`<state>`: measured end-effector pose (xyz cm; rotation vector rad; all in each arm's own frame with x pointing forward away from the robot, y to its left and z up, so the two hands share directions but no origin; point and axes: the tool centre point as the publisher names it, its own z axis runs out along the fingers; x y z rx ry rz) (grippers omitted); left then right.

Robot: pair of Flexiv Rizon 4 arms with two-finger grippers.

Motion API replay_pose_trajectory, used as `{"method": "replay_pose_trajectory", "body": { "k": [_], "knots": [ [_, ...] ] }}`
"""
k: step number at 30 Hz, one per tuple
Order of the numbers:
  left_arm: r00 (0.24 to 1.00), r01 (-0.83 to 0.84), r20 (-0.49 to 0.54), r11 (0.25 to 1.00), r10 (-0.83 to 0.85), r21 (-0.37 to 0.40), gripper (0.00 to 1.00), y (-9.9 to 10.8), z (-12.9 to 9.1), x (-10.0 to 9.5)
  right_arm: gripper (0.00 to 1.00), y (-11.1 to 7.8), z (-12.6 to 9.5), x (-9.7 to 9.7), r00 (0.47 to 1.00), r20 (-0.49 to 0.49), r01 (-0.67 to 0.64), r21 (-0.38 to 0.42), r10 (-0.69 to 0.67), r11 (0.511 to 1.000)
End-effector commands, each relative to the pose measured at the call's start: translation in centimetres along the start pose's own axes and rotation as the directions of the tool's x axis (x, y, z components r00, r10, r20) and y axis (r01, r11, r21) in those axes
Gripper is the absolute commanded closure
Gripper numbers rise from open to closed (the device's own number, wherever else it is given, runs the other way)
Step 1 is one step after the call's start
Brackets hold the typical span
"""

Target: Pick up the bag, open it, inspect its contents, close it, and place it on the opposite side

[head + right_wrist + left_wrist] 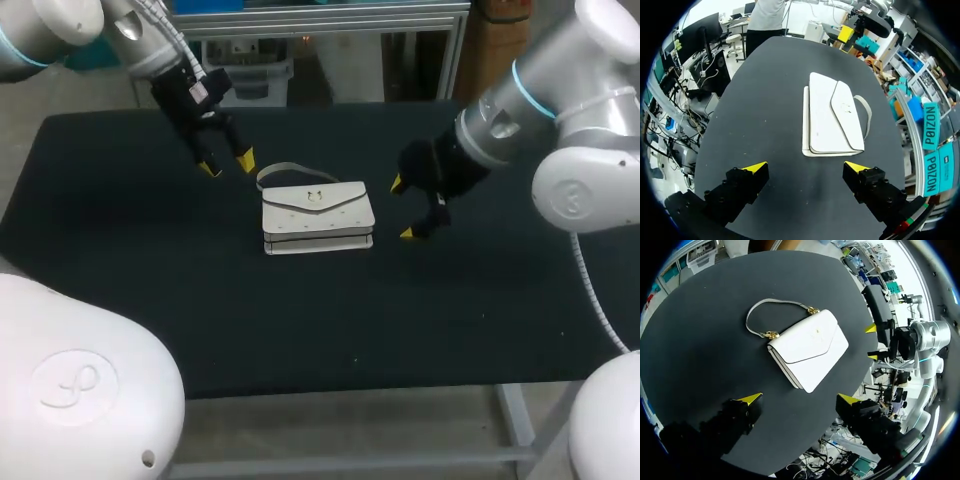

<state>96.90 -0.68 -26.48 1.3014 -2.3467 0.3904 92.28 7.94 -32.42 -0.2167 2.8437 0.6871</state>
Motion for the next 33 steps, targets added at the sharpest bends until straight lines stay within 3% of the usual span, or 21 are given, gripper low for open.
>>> {"method": "replay_pose_trajectory", "body": {
  "k": [1, 3, 9, 14, 17, 18, 30, 33],
  "knots": [
    [0.984, -0.118, 0.14, 0.991, 0.107, 0.069, 0.0, -0.4, 0.2, 0.8, 0.0, 0.9, 0.7, -0.3, 1.0, -0.004, 0.013, 0.039, -0.012, 0.999],
    [0.955, -0.207, 0.239, 0.972, 0.177, 0.107, 0.0, -0.5, 0.2, 1.0, 0.0, 1.8, 1.4, -0.4, 0.999, -0.009, 0.042, 0.038, -0.042, 0.998],
    [0.889, -0.383, 0.33, 0.91, 0.317, 0.157, 0.0, -1.1, 0.3, 1.2, 0.0, 3.5, 3.2, 0.4, 0.998, 0.001, 0.068, 0.06, -0.068, 0.996],
    [0.822, -0.515, 0.381, 0.837, 0.422, 0.184, 0.0, -1.1, 0.1, 1.3, 0.0, 3.7, 3.7, 0.9, 0.997, 0.015, 0.08, 0.06, -0.081, 0.995],
    [0.798, -0.565, 0.372, 0.804, 0.475, 0.185, 0.0, -0.9, -0.1, 1.5, 0.0, 3.4, 3.7, 1.3, 0.997, 0.029, 0.076, 0.057, -0.078, 0.995],
    [0.794, -0.573, 0.349, 0.804, 0.498, 0.158, 0.0, -0.9, -0.3, 1.6, 0.0, 3.4, 3.7, 1.5, 0.996, 0.032, 0.078, 0.057, -0.08, 0.995],
    [0.794, -0.573, 0.349, 0.804, 0.498, 0.158, 0.0, -0.9, -0.3, 1.6, 0.0, 3.9, 5.1, 1.5, 0.99, 0.091, 0.099, 0.11, -0.11, 0.989],
    [0.74, -0.637, 0.375, 0.761, 0.558, 0.124, 0.0, -1.1, 0.9, 1.8, 0.0, 4.1, 5.5, 1.4, 0.984, 0.119, 0.115, 0.143, -0.132, 0.983]
  ]
}}
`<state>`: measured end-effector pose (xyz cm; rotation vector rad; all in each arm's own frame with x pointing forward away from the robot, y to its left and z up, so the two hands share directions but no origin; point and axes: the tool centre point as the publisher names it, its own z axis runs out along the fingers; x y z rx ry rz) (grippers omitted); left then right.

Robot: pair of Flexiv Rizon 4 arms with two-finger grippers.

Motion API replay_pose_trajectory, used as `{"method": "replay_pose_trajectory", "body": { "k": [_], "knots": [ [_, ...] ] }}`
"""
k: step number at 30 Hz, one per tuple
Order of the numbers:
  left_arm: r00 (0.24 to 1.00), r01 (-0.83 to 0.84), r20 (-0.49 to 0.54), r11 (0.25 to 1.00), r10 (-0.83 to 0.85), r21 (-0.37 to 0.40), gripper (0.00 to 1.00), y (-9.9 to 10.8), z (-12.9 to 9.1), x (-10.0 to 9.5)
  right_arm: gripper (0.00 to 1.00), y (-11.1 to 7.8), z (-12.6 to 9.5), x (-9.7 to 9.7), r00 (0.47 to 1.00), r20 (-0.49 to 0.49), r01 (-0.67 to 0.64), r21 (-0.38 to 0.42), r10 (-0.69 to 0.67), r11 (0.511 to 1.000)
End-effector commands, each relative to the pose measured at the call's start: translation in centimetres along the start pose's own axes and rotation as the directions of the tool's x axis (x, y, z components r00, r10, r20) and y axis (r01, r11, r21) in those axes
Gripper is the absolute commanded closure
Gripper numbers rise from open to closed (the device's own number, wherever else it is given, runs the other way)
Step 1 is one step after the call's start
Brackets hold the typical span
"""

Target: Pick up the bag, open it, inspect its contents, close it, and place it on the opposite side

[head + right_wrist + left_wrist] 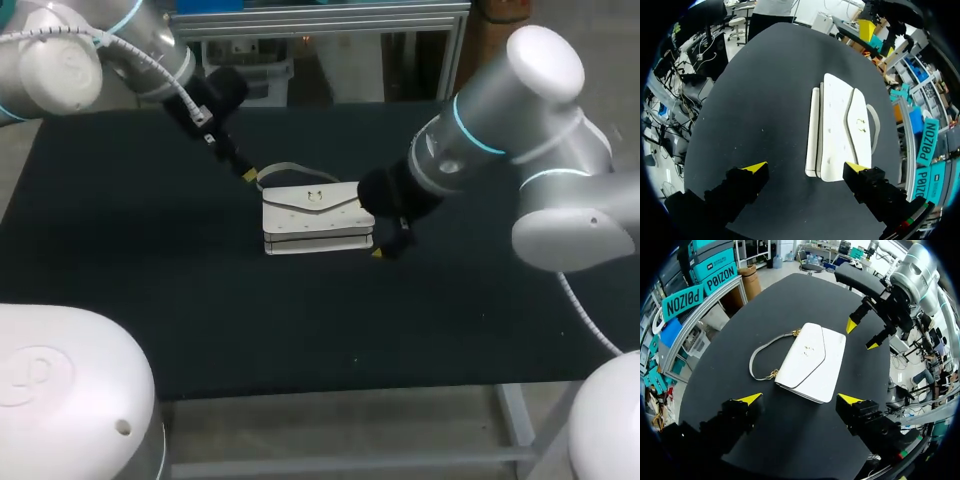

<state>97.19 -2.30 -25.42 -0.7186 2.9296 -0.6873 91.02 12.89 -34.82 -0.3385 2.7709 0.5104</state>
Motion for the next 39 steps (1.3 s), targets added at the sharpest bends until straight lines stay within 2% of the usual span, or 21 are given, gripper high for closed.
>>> {"method": "replay_pose_trajectory", "body": {
  "k": [1, 14, 16, 18, 22, 32, 36, 39],
  "knots": [
    [0.998, -0.061, 0.026, 0.998, 0.06, 0.017, 0.0, 0.0, 1.3, 0.6, 0.0, 0.8, 1.3, 0.1, 0.997, 0.077, 0.004, 0.047, -0.007, 0.999],
    [0.981, -0.194, 0.014, 0.981, 0.194, 0.023, 0.0, 0.4, 2.2, 0.4, 0.01, 0.2, 2.3, -1.1, 0.973, 0.223, 0.025, 0.174, -0.064, 0.984],
    [0.981, -0.192, 0.008, 0.981, 0.192, 0.02, 0.0, 0.4, 2.3, 0.2, 0.07, 0.1, 2.3, -1.4, 0.965, 0.25, 0.029, 0.187, -0.076, 0.982],
    [0.979, -0.202, -0.009, 0.979, 0.203, 0.03, 0.0, 0.5, 2.3, 0.1, 0.18, 0.0, 2.4, -1.7, 0.96, 0.264, 0.036, 0.199, -0.089, 0.979],
    [0.975, -0.223, -0.007, 0.975, 0.224, 0.02, 0.0, 0.7, 2.4, 0.0, 0.25, -0.1, 2.8, -2.4, 0.953, 0.284, 0.042, 0.229, -0.108, 0.973],
    [0.955, -0.295, -0.033, 0.955, 0.296, 0.022, 0.0, 0.9, 2.8, 0.1, 0.27, -0.5, 4.0, -4.0, 0.936, 0.315, 0.064, 0.286, -0.158, 0.956],
    [0.952, -0.303, -0.037, 0.953, 0.303, 0.013, 0.0, 0.8, 3.1, 0.0, 0.34, -0.3, 4.3, -4.6, 0.929, 0.328, 0.066, 0.309, -0.171, 0.949],
    [0.951, -0.306, -0.04, 0.952, 0.306, 0.009, 0.0, 0.8, 3.3, -0.1, 0.35, -0.3, 4.3, -5.0, 0.926, 0.336, 0.062, 0.318, -0.173, 0.946]
  ]
}}
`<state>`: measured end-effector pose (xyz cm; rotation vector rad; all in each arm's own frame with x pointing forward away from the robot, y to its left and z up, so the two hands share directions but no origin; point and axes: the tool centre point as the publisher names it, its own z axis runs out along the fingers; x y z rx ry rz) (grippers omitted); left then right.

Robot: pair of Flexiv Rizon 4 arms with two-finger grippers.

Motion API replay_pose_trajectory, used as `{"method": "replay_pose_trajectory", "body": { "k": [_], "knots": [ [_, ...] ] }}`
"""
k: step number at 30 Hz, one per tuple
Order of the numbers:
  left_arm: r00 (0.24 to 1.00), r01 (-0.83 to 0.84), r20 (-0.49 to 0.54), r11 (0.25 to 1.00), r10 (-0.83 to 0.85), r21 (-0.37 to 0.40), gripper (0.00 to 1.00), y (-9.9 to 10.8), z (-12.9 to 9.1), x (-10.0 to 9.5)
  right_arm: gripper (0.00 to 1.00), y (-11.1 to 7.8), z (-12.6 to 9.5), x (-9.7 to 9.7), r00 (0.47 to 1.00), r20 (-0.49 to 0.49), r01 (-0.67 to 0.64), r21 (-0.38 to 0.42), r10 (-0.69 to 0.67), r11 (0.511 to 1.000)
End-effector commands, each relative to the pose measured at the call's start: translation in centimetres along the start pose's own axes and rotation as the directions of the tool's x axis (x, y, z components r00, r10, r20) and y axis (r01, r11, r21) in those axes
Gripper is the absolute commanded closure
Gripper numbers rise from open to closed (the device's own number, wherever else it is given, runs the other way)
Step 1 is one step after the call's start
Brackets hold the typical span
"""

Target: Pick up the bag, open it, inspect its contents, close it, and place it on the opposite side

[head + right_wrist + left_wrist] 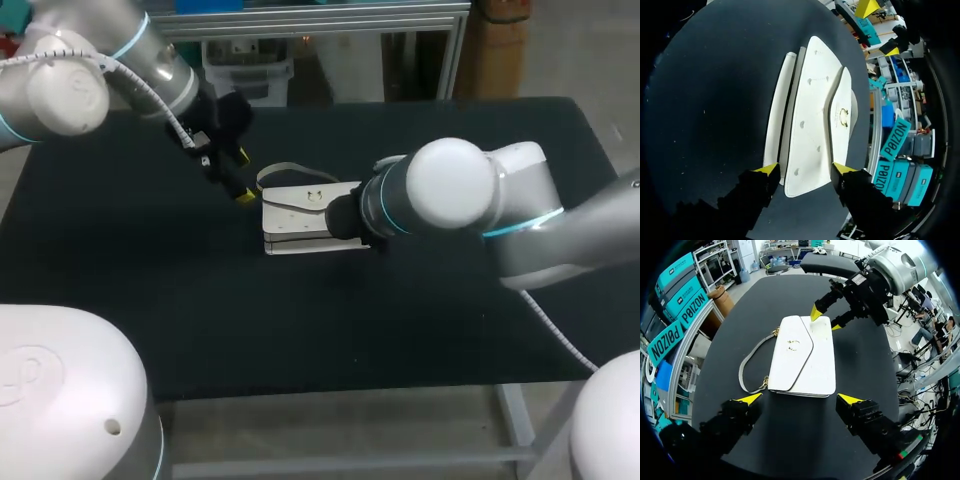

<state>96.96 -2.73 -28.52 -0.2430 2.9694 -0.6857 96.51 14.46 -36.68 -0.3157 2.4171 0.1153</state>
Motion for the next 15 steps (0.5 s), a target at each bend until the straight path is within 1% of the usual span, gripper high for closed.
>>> {"method": "replay_pose_trajectory", "body": {
  "k": [1, 3, 9, 10, 11, 12, 13, 15],
  "knots": [
    [1.0, -0.003, -0.008, 1.0, 0.002, -0.006, 0.0, -0.2, 0.3, -0.4, 0.35, 0.6, 0.6, -0.2, 1.0, 0.019, -0.003, 0.031, 0.002, 1.0],
    [1.0, -0.004, -0.01, 1.0, 0.004, -0.007, 0.0, -0.2, 0.5, -0.5, 0.36, 0.5, 0.7, -0.4, 1.0, 0.021, -0.003, 0.031, 0.003, 1.0],
    [1.0, -0.012, -0.017, 1.0, 0.012, -0.001, 0.0, -0.1, 0.8, -0.6, 0.36, 0.7, 1.3, -0.5, 1.0, 0.027, -0.014, 0.042, 0.013, 0.999],
    [1.0, -0.013, -0.017, 1.0, 0.013, 0.0, 0.0, -0.1, 0.8, -0.6, 0.37, 0.7, 1.4, -0.5, 1.0, 0.028, -0.016, 0.043, 0.014, 0.999],
    [1.0, -0.016, -0.017, 1.0, 0.016, 0.001, 0.0, 0.0, 0.8, -0.7, 0.42, 0.7, 1.5, -0.5, 0.999, 0.029, -0.019, 0.046, 0.017, 0.999],
    [1.0, -0.021, -0.019, 1.0, 0.021, 0.002, 0.0, 0.0, 0.8, -0.7, 0.49, 0.7, 1.6, -0.5, 0.999, 0.031, -0.021, 0.047, 0.02, 0.999],
    [0.999, -0.027, -0.02, 1.0, 0.027, 0.003, 0.0, 0.1, 0.8, -0.6, 0.53, 0.7, 1.7, -0.5, 0.999, 0.032, -0.023, 0.049, 0.022, 0.999],
    [0.999, -0.038, -0.021, 0.999, 0.038, 0.004, 0.0, 0.2, 0.8, -0.6, 0.68, 0.7, 1.9, -0.4, 0.999, 0.034, -0.027, 0.051, 0.025, 0.998]
  ]
}}
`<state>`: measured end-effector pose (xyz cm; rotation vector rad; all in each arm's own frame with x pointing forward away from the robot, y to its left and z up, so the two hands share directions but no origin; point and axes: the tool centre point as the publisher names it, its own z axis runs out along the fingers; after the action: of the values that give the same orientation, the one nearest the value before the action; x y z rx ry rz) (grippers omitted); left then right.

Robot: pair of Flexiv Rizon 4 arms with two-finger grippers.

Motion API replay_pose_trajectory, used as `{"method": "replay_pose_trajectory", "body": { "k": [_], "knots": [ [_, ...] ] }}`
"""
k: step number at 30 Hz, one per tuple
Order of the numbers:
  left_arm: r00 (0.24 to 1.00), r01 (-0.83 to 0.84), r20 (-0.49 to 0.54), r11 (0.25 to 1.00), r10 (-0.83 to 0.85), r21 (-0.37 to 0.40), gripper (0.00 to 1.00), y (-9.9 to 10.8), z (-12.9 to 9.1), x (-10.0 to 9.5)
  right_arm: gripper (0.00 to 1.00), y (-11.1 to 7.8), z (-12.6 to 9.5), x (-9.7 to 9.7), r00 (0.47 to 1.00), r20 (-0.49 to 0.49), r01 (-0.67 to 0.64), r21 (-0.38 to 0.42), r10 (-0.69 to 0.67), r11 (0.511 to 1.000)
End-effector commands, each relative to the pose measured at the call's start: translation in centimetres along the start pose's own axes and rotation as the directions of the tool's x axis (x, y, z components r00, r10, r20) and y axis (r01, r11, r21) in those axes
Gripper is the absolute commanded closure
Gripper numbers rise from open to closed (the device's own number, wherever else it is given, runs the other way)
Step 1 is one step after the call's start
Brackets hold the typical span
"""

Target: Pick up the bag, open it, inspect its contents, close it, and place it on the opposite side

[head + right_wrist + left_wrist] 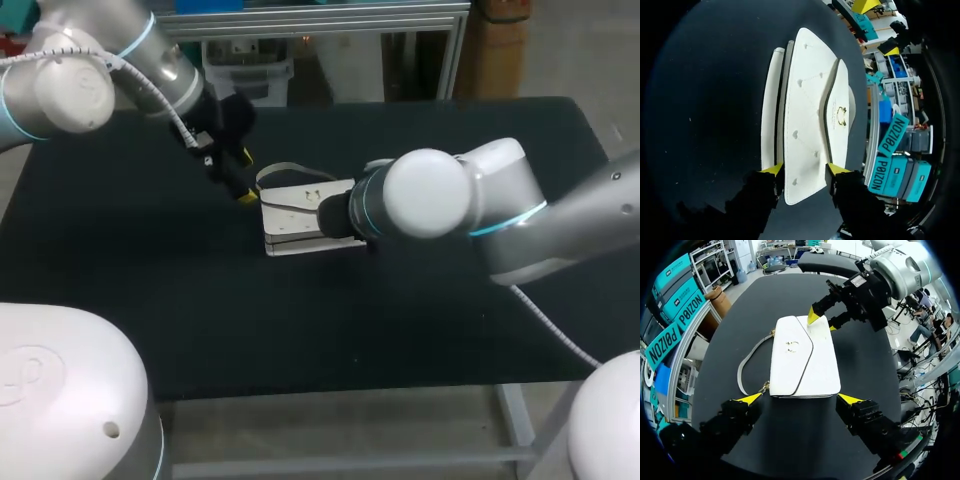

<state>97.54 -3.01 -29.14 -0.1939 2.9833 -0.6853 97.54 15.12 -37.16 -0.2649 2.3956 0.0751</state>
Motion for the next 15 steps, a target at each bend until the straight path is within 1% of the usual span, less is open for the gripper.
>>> {"method": "replay_pose_trajectory", "body": {
  "k": [1, 2, 3, 4, 12, 15],
  "knots": [
    [1.0, -0.015, -0.005, 1.0, 0.015, 0.003, 0.0, 0.23, 0.08, -0.07, 0.76, 0.36, 0.77, 0.2, 1.0, 0.01, -0.004, 0.006, 0.004, 1.0],
    [1.0, -0.021, -0.007, 1.0, 0.021, 0.002, 0.0, 0.28, 0.08, -0.07, 0.81, 0.33, 0.81, 0.22, 1.0, 0.011, -0.005, 0.005, 0.005, 1.0],
    [1.0, -0.025, -0.009, 1.0, 0.025, 0.001, 0.0, 0.32, 0.08, -0.07, 0.94, 0.32, 0.84, 0.26, 1.0, 0.014, -0.005, 0.002, 0.005, 1.0],
    [0.999, -0.036, -0.014, 0.999, 0.036, 0.0, 0.0, 0.36, 0.08, -0.09, 1.0, 0.32, 0.85, 0.31, 1.0, 0.016, -0.005, 0.0, 0.005, 1.0],
    [0.996, -0.088, -0.026, 0.996, 0.087, -0.001, 0.0, 0.43, 0.09, -0.01, 1.0, 0.36, 0.65, 0.95, 1.0, 0.024, -0.003, -0.002, 0.003, 1.0],
    [0.993, -0.112, -0.032, 0.994, 0.112, 0.001, 0.0, 0.35, 0.14, -0.07, 1.0, 0.45, 0.37, 1.15, 0.999, 0.03, -0.013, 0.015, 0.013, 1.0]
  ]
}}
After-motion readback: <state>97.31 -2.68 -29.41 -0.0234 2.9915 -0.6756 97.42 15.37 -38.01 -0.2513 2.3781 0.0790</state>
